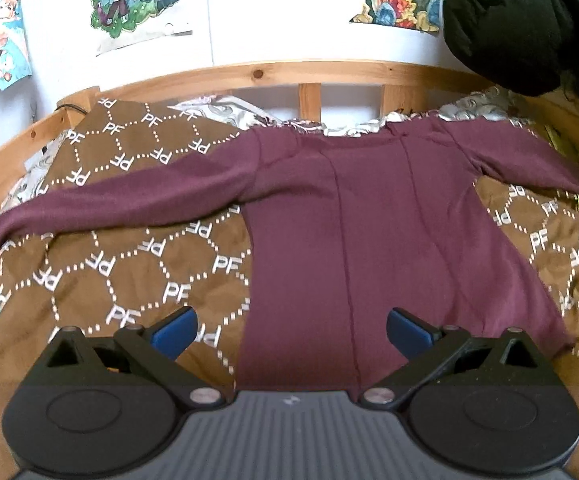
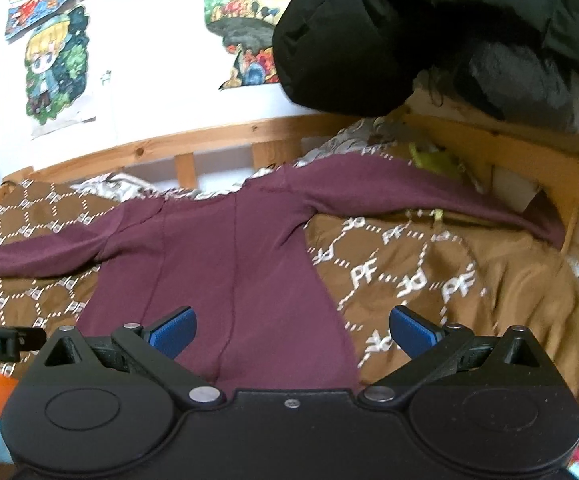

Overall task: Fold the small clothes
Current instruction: 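Reach the right gripper to the sleeve cuff and close on it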

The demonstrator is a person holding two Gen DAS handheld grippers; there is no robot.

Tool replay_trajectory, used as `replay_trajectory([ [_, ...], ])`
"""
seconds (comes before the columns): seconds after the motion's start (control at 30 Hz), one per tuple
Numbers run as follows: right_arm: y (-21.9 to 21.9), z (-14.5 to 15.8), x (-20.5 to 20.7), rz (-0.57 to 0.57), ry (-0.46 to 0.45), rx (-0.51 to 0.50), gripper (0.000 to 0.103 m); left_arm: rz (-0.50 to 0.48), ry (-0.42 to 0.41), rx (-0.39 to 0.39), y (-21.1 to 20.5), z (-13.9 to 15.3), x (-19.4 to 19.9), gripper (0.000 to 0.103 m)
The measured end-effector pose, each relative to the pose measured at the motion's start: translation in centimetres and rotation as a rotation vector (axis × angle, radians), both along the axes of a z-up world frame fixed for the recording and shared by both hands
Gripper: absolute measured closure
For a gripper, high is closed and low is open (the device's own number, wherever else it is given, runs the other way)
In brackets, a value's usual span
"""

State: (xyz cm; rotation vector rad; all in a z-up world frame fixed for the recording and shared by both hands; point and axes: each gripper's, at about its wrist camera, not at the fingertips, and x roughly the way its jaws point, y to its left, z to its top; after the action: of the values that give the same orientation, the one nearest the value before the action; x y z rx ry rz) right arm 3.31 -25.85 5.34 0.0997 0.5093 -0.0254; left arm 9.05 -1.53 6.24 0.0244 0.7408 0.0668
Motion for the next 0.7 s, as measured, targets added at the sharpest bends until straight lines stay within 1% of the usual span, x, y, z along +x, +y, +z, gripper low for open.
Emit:
replay_trajectory([
  [0.13, -1.1, 1.4, 1.5, -0.028, 0.005, -0.001, 0.000, 0.024, 0.090, -0.040, 0.3, 1.4, 2.7, 0.001],
  [0.2, -2.0, 2.1, 2.9, -0.059, 0.040, -0.005, 0.000, 0.013, 0.117, -0.026, 0.1, 2.0, 4.0, 0.001],
  [0.33, -3.2, 2.4, 4.1, -0.077, 0.039, 0.005, 0.000, -0.034, 0.094, 0.055, -1.2, 2.7, 5.8, 0.000],
  [0.4, -4.6, 2.4, 5.0, -0.101, 0.020, 0.031, 0.000, -0.061, 0.080, 0.072, -2.1, 2.6, 6.7, 0.000],
  [0.47, -6.2, 2.1, 6.1, -0.133, 0.001, 0.060, 0.000, -0.075, 0.061, 0.079, -2.9, 2.2, 7.7, 0.000],
  [0.57, -8.6, 1.5, 7.5, -0.177, -0.035, 0.076, 0.000, -0.075, 0.053, 0.045, -3.6, 0.8, 9.7, 0.000],
  [0.7, -11.2, 0.5, 10.0, -0.237, -0.011, 0.053, 0.000, -0.095, 0.085, 0.000, -4.4, -1.9, 12.0, 0.000],
])
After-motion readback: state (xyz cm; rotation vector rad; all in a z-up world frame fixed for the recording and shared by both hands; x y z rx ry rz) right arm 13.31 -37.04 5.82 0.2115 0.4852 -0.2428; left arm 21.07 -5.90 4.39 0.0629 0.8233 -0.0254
